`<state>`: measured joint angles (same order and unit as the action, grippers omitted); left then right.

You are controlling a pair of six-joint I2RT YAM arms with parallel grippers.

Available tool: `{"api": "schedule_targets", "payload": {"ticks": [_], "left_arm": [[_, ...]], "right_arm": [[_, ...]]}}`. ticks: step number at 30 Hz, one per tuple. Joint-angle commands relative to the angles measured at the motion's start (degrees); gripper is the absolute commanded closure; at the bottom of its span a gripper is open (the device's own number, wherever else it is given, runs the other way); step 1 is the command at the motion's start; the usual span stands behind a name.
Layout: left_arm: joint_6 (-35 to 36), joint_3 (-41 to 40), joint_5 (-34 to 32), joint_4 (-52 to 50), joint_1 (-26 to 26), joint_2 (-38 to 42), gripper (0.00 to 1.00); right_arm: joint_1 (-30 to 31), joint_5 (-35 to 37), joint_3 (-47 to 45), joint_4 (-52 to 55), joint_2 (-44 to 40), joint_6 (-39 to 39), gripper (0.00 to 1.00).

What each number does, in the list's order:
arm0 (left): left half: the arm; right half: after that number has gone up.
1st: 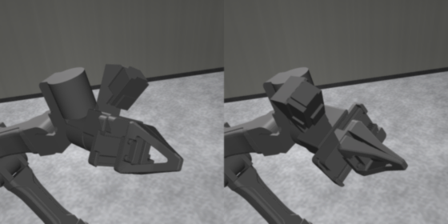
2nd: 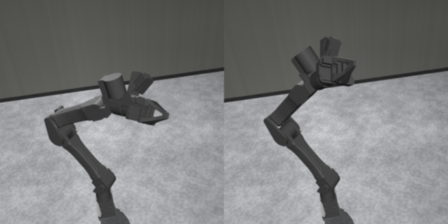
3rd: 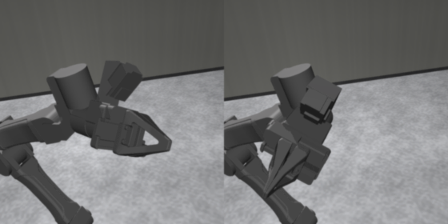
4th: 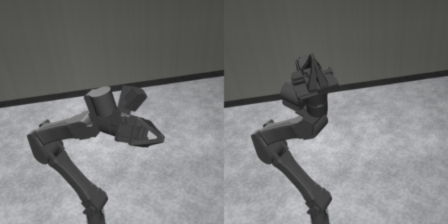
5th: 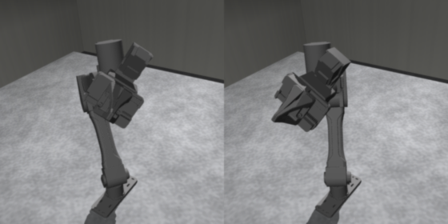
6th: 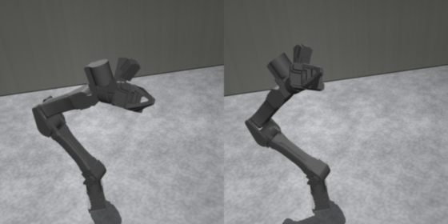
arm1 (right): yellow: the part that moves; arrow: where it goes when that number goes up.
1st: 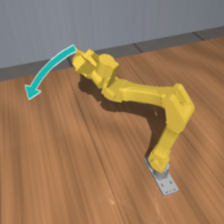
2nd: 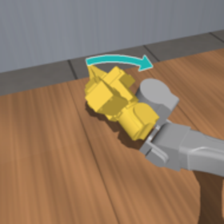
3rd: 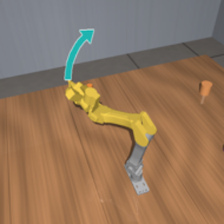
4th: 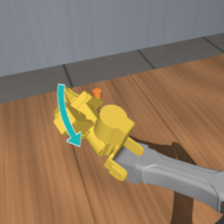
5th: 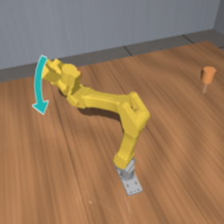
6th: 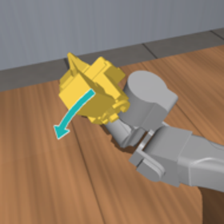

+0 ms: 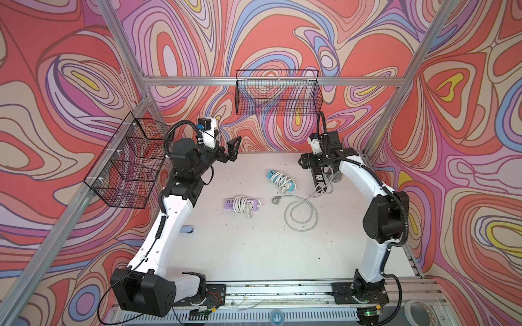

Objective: Unwrap the cord wrapped around the power strip
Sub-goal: Place the power strip at the center of the board, then pick up the power strip from the center of the board.

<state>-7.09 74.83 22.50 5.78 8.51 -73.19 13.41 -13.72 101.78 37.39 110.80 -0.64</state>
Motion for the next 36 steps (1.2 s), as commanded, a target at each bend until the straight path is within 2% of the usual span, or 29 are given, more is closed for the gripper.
{"api": "schedule_targets", "payload": {"ticks": [1,8,17,22,31,34,36], "left_arm": [[0.76,0.32,0.59,0.28,-0.43,-0.07,0.0],[0.75,0.32,0.89,0.45,-0.44,0.06,0.0],[0.93,0.36,1.12,0.29,-0.46,0.04,0.0],[0.91,0.32,1.31,0.39,-0.47,0.06,0.0],[1.02,0.15,1.3,0.48,-0.44,0.33,0.0],[1.03,0.15,1.4,0.56,-0.49,0.33,0.0],[1.03,0.19,1.39,0.6,-0.44,0.33,0.0]], "right_arm": [[2.0,-8.52,-4.17,-2.35,0.17,-2.36,0.08],[3.72,-12.07,-6.37,-5.25,5.32,-4.05,0.08],[3.82,-10.54,-5.43,-8.09,10.94,-4.35,0.08],[3.82,-12.36,-2.69,-7.71,14.97,-4.51,0.07],[3.81,-14.37,-3.13,-9.04,17.87,-4.89,0.05],[3.84,-15.06,-3.22,-9.86,18.24,-5.3,0.09],[3.82,-16.31,-3.02,-10.1,18.88,-5.58,0.15]]}}
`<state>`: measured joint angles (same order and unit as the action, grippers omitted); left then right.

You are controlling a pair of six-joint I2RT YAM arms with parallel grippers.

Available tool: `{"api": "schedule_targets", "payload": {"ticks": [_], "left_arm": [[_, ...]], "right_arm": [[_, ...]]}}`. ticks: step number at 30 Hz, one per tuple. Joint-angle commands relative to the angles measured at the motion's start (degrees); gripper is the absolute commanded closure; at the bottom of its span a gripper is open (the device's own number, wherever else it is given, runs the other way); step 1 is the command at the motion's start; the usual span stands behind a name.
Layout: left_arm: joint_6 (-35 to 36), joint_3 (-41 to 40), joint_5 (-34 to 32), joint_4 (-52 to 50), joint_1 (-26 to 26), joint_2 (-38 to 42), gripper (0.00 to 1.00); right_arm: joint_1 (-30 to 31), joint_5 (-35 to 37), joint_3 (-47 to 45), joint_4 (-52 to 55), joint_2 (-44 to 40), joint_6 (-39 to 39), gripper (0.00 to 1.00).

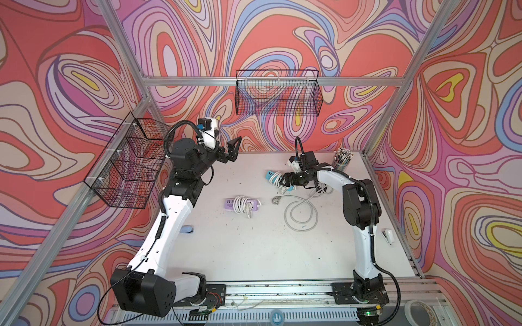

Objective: Unwrap the cord wrapped around the power strip
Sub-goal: Pick up the power strip from the center of the board.

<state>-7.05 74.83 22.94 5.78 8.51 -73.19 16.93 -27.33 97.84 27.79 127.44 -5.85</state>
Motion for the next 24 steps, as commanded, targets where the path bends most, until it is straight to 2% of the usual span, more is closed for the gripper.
{"api": "schedule_targets", "payload": {"ticks": [1,8,13,15,19,24], "left_arm": [[0.94,0.11,0.9,0.57,-0.49,0.33,0.0],[1.07,-0.03,0.82,0.64,-0.43,0.49,0.0],[1.1,-0.03,0.85,0.75,-0.45,0.57,0.0],[1.13,-0.11,0.86,0.85,-0.51,0.66,0.0],[1.12,-0.21,0.83,0.94,-0.56,0.77,0.0],[1.07,-0.21,0.95,1.04,-0.63,0.78,0.0]], "right_arm": [[0.26,-2.92,1.03,-0.68,2.48,-0.6,0.17],[0.3,-5.21,0.75,-2.15,3.35,-1.82,0.35],[0.3,-6.12,0.84,-2.21,2.98,-1.8,0.41],[0.32,-6.48,1.28,-1.66,2.99,-1.56,0.37],[0.64,-6.91,1.39,-0.6,2.73,-0.39,0.17],[1.94,-3.65,2.84,2.8,3.33,2.13,0.06]]}}
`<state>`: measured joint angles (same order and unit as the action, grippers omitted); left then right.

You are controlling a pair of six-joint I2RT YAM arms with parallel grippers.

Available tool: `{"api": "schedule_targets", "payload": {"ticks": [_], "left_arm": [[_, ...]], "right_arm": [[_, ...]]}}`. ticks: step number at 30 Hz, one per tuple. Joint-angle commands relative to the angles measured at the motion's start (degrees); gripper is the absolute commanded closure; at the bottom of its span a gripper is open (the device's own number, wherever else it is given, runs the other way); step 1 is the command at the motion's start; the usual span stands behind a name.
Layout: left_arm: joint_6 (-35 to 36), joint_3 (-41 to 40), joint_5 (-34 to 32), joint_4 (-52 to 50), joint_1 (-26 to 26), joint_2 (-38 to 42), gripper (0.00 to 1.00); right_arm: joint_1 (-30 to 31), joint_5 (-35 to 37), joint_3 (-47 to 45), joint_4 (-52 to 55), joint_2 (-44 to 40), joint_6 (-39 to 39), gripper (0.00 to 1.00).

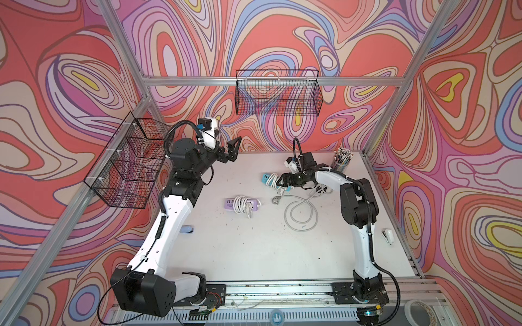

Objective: Unwrap the cord wrapped around the power strip
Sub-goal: Pick up the power strip from the center of the board.

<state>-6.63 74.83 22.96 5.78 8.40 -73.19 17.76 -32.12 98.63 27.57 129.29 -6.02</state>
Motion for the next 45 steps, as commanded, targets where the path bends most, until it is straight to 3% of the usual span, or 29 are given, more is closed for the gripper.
{"api": "schedule_targets", "payload": {"ticks": [1,7,9,12,19,35,39,45], "left_arm": [[0.64,-0.21,0.97,1.07,-0.49,0.85,0.0],[0.73,-0.3,0.88,1.15,-0.49,0.99,0.0],[0.73,-0.3,0.94,1.18,-0.49,1.03,0.0],[0.74,-0.38,0.89,1.26,-0.51,1.03,0.0],[0.73,-0.47,0.91,1.38,-0.5,1.12,0.0],[0.39,-0.01,3.13,1.01,-1.05,0.6,0.0],[-0.72,-0.03,8.25,2.25,-1.96,-0.06,0.0],[-3.31,1.39,21.23,3.71,-3.87,-2.41,0.0]], "right_arm": [[1.37,1.62,2.46,3.63,1.81,2.76,0.06],[2.28,4.37,3.41,4.95,2.42,3.78,0.09],[2.27,4.78,3.04,4.56,2.35,3.71,0.15],[2.31,4.73,3.15,4.77,2.49,3.77,0.3],[2.25,4.22,3.04,4.37,1.17,3.79,0.44],[1.8,-1.58,8.51,9.03,-6.64,3.78,0.46],[0.82,-3.86,8.7,11.05,-9.8,4.12,0.46],[-3.43,-10.78,8.71,16.09,-17.6,6.68,0.46]]}}
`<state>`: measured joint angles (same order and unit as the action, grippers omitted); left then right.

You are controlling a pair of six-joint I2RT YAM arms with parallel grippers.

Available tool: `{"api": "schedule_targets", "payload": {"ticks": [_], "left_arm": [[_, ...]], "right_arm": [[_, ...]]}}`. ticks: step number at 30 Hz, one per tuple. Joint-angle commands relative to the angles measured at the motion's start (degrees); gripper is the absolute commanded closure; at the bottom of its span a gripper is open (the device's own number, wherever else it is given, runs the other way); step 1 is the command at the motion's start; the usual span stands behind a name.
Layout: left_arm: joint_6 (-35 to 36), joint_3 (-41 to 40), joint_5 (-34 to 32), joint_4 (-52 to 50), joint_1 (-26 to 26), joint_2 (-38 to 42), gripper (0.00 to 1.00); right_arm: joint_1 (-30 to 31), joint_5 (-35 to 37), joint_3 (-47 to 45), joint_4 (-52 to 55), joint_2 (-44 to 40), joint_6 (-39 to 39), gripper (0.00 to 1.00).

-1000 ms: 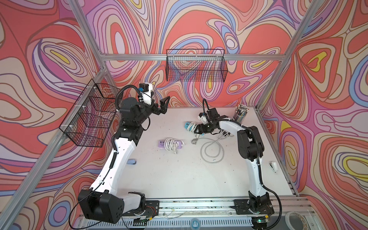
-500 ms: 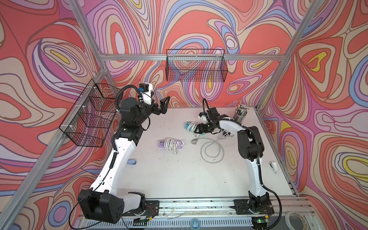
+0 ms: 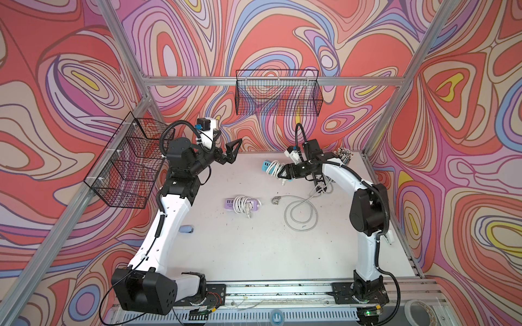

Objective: Unwrap the cord wrapped around the power strip
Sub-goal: Pick up the power strip from the center of the board.

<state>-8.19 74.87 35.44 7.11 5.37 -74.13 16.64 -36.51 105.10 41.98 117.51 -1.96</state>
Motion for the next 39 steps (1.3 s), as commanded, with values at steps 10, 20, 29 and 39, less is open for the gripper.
{"api": "schedule_targets", "payload": {"ticks": [10,20,29,39], "left_arm": [[-5.93,4.58,30.61,3.72,-1.43,-7.59,0.0],[-5.91,4.32,35.8,3.65,0.74,-9.62,0.0],[-7.84,4.85,36.48,4.69,4.01,-11.57,0.0],[-8.34,5.46,37.81,4.57,4.12,-10.77,0.03]], "right_arm": [[-5.46,-14.08,1.99,8.31,-15.65,8.7,0.45],[-5.23,-22.5,2.75,5.87,-20.77,5.82,0.44],[0.42,-19.42,8.24,11.88,-18.84,10.57,0.43],[1.02,-15.33,12.39,16.86,-17.25,16.27,0.42]]}}
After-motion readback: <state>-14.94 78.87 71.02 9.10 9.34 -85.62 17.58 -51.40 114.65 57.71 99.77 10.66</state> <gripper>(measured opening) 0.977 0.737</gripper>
